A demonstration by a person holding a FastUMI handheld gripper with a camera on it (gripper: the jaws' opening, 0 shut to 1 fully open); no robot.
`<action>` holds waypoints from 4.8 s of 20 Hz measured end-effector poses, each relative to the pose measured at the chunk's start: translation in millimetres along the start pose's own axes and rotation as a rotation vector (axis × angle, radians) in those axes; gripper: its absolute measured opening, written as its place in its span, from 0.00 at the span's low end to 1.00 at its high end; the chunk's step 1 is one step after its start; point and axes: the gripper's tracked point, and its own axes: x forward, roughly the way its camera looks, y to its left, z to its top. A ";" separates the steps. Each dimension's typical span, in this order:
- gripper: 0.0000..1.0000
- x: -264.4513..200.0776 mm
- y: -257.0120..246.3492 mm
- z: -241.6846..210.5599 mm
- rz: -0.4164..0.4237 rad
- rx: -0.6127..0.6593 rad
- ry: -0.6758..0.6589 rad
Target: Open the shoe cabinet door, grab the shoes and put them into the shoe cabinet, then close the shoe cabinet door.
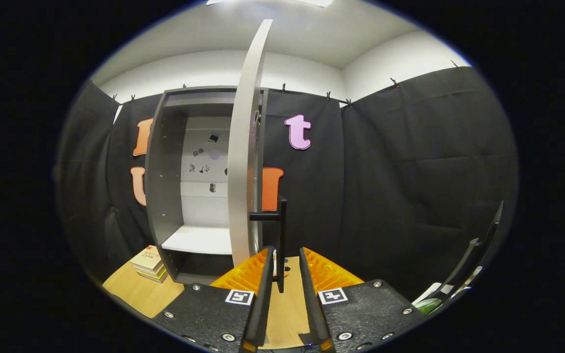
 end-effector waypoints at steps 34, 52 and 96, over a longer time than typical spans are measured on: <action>0.64 -71.0 206.1 -60.7 0.267 0.002 0.089; 0.65 -24.1 294.1 -371.3 0.309 -0.035 0.612; 0.00 49.1 298.6 -173.9 0.377 0.003 0.300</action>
